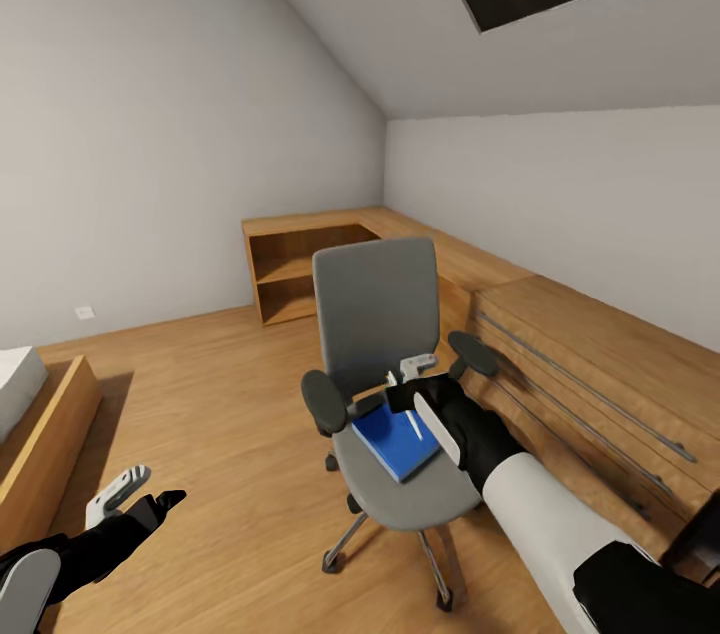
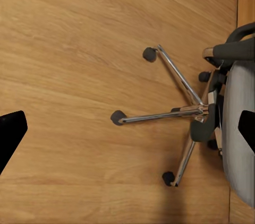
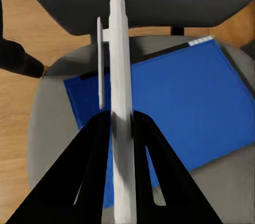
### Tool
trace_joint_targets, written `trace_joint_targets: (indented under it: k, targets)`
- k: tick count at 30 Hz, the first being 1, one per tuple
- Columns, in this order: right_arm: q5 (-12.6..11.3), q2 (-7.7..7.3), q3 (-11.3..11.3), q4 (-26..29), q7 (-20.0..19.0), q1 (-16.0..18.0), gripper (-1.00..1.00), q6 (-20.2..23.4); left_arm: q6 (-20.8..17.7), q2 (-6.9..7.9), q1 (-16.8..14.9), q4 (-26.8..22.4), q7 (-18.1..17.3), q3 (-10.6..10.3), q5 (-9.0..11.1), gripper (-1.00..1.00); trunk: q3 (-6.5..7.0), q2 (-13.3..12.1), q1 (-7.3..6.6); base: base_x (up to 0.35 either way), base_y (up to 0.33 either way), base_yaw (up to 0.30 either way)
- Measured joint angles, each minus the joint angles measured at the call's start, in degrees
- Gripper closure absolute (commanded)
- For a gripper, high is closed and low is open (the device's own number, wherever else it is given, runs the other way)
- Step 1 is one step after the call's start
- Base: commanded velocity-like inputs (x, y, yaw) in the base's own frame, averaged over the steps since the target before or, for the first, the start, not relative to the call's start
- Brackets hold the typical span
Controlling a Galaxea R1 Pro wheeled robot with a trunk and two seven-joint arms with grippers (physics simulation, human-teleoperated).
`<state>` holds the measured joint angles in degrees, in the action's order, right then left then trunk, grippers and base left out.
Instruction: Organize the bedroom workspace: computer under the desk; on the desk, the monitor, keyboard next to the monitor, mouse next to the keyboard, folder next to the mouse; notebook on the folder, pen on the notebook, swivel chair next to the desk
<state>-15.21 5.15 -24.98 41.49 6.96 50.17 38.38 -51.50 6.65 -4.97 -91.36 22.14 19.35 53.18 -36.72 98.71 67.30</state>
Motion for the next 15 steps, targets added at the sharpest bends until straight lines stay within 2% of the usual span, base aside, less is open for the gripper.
trace_joint_targets:
  k: [6,12,15]
  targets:
    - [-0.05,-1.64,1.20,6.92,2.90,-2.67,1.00,2.18,0.00,0.02,0.00,0.00,0.00,0.03,0.01,-1.00,1.08,-2.41,-1.32,0.000,0.000,0.000]
    - [-0.02,-2.20,5.02,13.54,3.66,-5.99,1.00,5.62,0.00,0.08,0.00,0.01,0.01,0.04,-0.05,-1.00,2.15,-4.81,-2.64,0.000,0.000,0.000]
    - [-0.02,-2.28,5.85,15.76,3.77,-7.01,1.00,6.26,0.00,0.07,0.00,0.01,0.01,0.04,-0.06,-1.00,2.69,-6.02,-3.30,0.000,0.000,0.000]
